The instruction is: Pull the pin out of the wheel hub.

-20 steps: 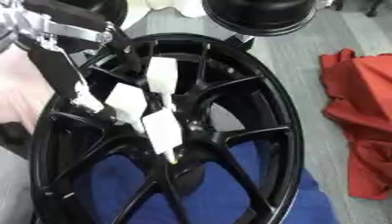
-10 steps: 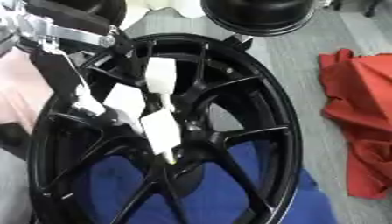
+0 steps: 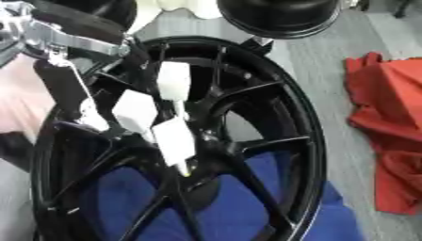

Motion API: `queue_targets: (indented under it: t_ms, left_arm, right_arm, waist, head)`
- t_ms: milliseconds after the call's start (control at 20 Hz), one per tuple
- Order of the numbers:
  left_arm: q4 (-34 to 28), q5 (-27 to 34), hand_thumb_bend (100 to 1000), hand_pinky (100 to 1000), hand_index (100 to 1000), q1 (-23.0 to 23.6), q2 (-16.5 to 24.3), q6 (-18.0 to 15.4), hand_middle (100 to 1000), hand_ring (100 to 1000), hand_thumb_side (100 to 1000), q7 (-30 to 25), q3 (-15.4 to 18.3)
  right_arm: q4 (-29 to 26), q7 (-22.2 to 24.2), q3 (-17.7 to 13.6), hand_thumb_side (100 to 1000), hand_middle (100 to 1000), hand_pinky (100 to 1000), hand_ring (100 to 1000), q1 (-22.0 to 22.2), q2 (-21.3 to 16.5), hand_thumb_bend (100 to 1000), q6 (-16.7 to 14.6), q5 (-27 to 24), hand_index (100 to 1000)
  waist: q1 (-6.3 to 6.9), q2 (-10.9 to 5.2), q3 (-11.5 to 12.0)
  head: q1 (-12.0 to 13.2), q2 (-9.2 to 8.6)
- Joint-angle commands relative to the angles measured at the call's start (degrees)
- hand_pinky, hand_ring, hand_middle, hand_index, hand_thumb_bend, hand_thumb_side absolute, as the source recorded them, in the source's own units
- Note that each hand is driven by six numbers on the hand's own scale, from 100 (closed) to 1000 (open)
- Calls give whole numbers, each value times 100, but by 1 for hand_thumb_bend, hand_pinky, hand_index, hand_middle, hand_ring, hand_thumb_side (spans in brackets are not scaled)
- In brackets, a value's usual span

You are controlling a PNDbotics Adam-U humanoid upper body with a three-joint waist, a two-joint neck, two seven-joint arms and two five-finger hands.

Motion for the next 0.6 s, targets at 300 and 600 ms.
queue_targets:
  t_ms: [300,600]
  left_arm:
    - [-23,-93,558,767,722,-106,49,-78,576,620,280,0,-80]
    - [34,-8,359,746,657,-110,-12,14,506,575,146,0,-38]
  right_arm:
    - [-62,-27,-88,730,612,658,515,-42,-137,100,-10,-9,624]
    - [-65,-34,-91,731,612,658,515,-38,-131,100,-10,-15,623]
  waist:
    - [-12,-84,-12]
    - [-16,-75,-12]
  head:
    - [65,-57]
    - [80,-51]
